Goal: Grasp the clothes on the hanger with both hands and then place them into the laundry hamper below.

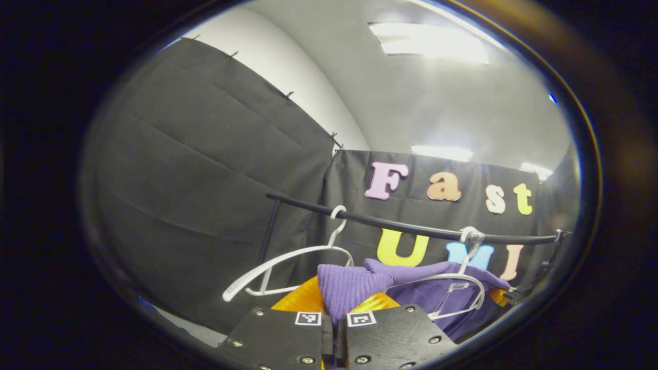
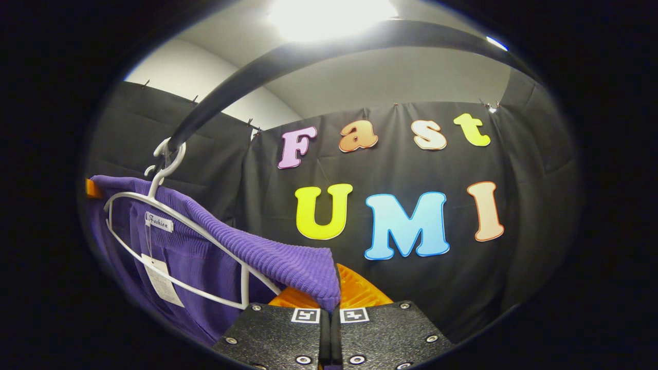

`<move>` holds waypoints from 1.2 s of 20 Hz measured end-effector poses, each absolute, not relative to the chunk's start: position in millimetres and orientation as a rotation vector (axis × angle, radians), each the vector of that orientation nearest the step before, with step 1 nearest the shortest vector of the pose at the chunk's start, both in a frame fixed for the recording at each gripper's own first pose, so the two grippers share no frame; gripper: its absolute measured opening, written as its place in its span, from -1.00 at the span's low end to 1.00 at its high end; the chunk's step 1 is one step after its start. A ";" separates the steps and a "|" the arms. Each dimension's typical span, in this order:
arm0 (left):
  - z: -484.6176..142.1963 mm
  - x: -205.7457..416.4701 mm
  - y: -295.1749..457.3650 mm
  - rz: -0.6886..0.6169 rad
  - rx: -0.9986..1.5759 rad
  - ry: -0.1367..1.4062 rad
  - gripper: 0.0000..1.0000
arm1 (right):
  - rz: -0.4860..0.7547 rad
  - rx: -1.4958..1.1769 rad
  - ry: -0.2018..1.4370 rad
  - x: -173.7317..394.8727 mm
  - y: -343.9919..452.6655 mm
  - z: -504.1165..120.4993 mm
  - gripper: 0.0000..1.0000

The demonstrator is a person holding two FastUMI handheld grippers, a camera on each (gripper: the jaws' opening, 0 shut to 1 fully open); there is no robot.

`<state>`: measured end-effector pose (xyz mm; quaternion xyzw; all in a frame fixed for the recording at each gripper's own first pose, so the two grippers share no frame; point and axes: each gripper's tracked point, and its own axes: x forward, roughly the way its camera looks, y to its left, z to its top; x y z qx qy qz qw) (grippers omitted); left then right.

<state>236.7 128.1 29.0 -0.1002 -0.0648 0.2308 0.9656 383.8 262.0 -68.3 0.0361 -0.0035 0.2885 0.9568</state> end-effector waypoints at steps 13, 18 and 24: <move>21.3 248.3 163.9 0.216 -0.097 -0.006 -0.80 | 0.608 -0.017 -0.008 358.2 272.9 -78.7 -0.99; 7.1 258.4 163.2 0.124 -0.127 0.019 -0.78 | 0.594 0.019 0.021 357.0 271.5 -76.4 -1.00; -20.0 264.2 161.1 0.072 -0.144 0.086 -0.94 | 0.592 -0.049 -0.004 353.8 269.5 -76.1 -0.99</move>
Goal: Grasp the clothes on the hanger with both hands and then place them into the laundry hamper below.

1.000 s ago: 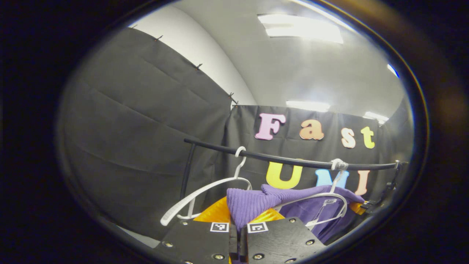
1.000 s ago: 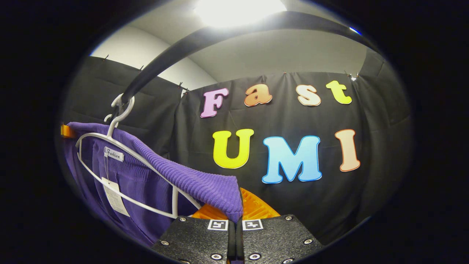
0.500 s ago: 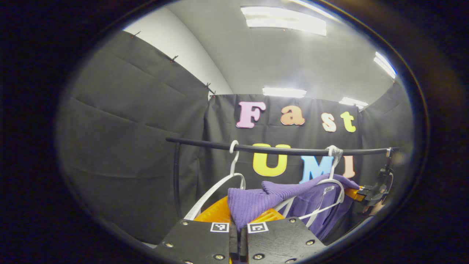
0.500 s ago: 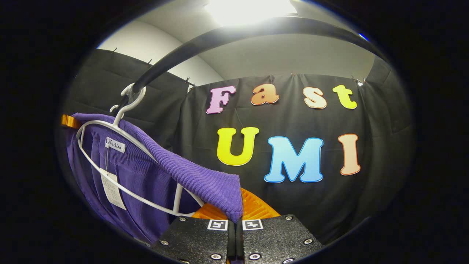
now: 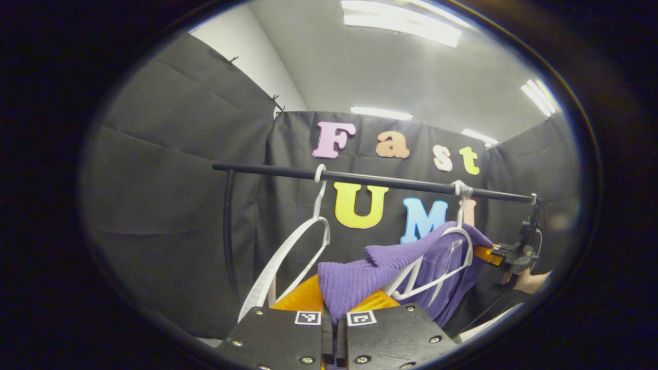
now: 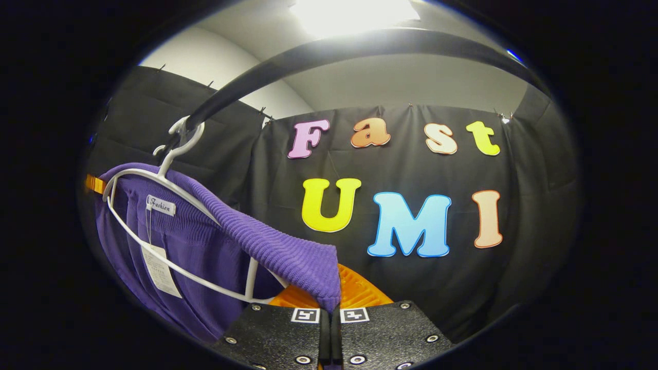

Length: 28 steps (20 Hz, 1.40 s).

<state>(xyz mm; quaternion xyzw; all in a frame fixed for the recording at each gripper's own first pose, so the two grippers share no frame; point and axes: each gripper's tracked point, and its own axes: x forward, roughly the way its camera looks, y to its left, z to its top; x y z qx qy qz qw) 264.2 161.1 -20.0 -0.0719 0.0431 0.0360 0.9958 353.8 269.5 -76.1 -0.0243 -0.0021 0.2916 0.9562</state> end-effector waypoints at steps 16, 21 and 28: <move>-97.2 257.9 147.6 0.034 -0.306 0.094 -0.93 | 0.605 -0.090 0.016 356.2 270.6 -88.2 -0.99; -102.5 259.2 115.7 0.037 -0.310 0.100 -0.80 | 0.566 -0.081 0.031 368.0 257.3 -91.7 -1.00; -117.4 260.4 93.0 0.031 -0.362 0.133 -0.80 | 0.531 -0.080 0.048 371.4 237.6 -105.6 -1.00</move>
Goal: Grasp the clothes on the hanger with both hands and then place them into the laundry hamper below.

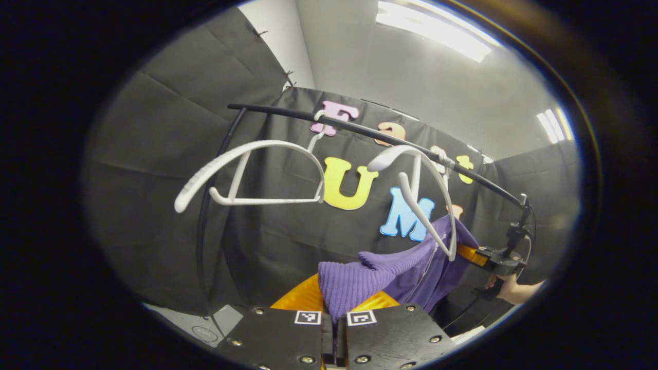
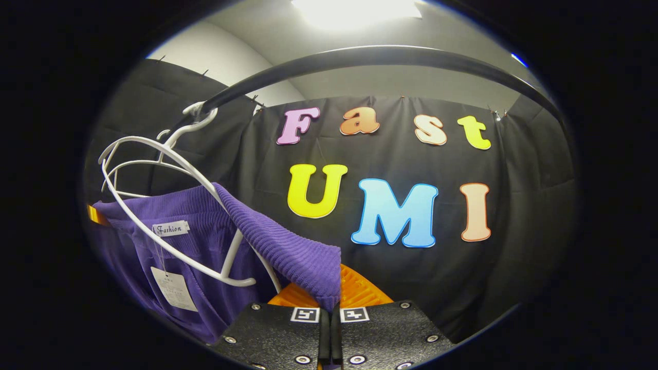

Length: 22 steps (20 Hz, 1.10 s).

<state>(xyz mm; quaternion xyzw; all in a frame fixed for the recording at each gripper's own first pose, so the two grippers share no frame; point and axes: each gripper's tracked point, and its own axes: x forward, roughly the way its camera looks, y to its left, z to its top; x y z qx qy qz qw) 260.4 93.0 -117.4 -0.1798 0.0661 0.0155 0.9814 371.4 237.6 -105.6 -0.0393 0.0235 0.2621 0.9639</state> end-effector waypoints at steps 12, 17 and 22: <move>-134.7 272.9 56.3 0.021 -0.337 0.192 -0.94 | 0.476 -0.094 0.199 358.0 194.3 -173.8 -0.99; -145.7 276.3 39.1 0.010 -0.334 0.210 -0.80 | 0.431 -0.106 0.242 354.9 163.5 -193.0 -0.99; -158.4 262.5 34.9 0.017 -0.347 0.244 -0.80 | 0.444 -0.105 0.326 315.4 141.0 -216.8 -0.99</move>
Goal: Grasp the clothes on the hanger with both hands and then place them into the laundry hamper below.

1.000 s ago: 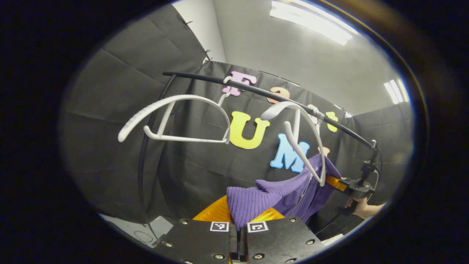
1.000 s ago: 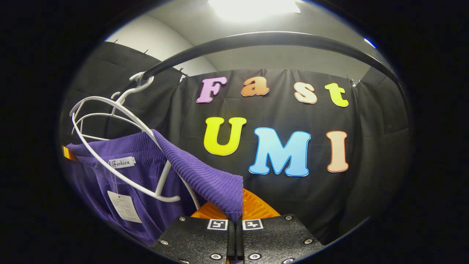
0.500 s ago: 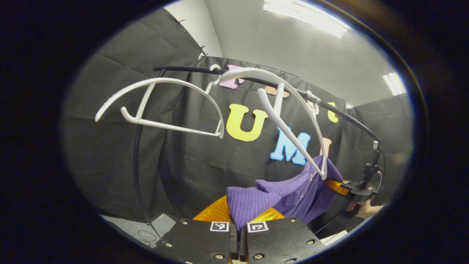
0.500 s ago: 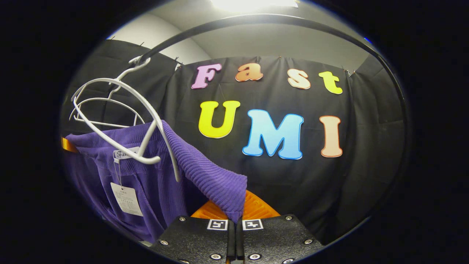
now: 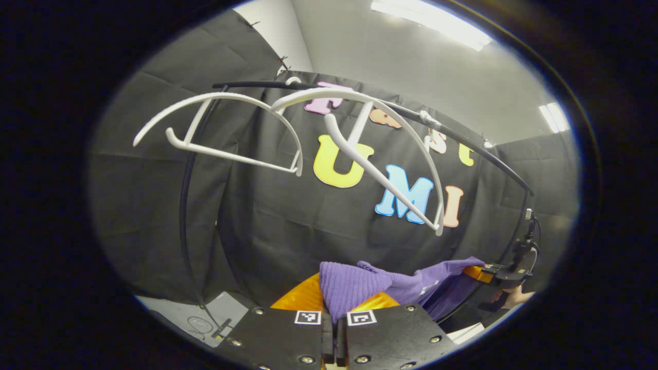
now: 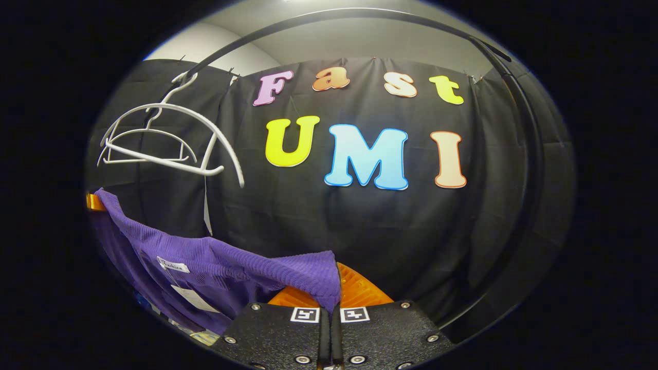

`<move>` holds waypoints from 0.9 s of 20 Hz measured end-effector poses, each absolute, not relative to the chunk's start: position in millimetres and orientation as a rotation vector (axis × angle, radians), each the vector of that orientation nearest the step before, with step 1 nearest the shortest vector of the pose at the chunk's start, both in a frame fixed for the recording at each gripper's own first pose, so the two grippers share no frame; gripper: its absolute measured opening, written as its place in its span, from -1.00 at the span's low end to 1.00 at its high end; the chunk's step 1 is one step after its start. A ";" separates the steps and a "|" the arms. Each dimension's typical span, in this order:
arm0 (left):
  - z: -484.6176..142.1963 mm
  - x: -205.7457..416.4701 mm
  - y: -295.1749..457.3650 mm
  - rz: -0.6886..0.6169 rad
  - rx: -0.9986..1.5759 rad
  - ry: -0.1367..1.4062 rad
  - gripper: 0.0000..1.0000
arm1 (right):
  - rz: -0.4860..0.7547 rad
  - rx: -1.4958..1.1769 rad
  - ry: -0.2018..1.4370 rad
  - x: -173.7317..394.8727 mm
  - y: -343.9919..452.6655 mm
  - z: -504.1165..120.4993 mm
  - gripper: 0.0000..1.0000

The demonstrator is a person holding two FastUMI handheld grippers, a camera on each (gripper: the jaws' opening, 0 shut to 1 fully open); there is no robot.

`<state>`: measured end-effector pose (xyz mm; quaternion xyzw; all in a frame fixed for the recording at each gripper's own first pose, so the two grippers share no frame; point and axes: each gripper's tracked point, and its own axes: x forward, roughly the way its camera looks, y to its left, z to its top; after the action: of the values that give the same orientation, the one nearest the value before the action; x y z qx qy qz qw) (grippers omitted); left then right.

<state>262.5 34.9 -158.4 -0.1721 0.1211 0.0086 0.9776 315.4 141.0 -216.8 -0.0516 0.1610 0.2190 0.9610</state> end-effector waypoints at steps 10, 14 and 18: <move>-202.5 208.1 4.0 -0.005 -0.357 0.372 -0.94 | 0.499 -0.151 0.453 239.9 120.0 -237.1 -0.98; -202.3 174.1 12.5 -0.005 -0.388 0.385 -0.94 | 0.479 -0.146 0.497 195.6 120.2 -235.5 -0.97; -196.9 153.0 18.4 -0.083 -0.344 0.404 -0.94 | 0.406 -0.107 0.504 159.0 126.1 -216.9 -0.97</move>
<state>153.0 18.4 -196.9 -0.1698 0.1998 -0.0412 0.9641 159.0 126.1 -216.9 -0.0527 0.2473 0.1993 0.9468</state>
